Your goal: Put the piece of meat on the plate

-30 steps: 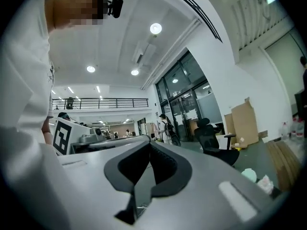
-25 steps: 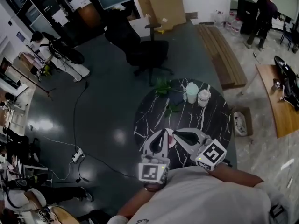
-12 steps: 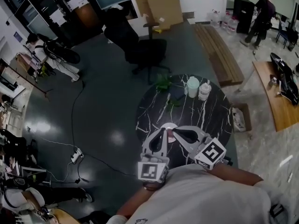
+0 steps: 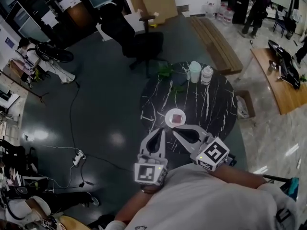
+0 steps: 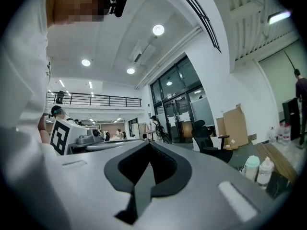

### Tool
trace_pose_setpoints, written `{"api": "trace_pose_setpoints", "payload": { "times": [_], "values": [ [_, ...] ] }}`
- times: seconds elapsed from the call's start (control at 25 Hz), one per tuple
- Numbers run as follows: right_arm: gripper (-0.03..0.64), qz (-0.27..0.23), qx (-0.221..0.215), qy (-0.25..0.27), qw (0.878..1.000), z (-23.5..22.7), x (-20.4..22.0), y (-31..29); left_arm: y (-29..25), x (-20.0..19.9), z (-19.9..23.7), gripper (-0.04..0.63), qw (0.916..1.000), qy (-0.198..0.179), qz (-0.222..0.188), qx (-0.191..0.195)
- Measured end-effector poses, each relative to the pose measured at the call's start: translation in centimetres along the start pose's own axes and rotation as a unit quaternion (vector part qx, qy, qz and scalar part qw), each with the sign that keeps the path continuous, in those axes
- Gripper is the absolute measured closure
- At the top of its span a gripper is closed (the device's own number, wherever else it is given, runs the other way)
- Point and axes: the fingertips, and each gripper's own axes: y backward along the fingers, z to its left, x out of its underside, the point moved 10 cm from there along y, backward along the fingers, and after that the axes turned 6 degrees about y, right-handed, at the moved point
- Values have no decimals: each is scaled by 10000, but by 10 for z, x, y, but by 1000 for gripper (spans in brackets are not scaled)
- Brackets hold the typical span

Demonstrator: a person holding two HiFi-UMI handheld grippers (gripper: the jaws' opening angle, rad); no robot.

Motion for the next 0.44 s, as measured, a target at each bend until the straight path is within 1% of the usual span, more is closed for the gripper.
{"api": "trace_pose_setpoints", "payload": {
  "times": [0.16,0.44],
  "values": [
    [615,-30,76,34,10000,29,-1,-2,30,-1,5,588,10000,-54,41,65],
    [615,-44,68,65,9999,68,-3,-9,65,-2,10,588,9994,29,136,311]
  ]
}}
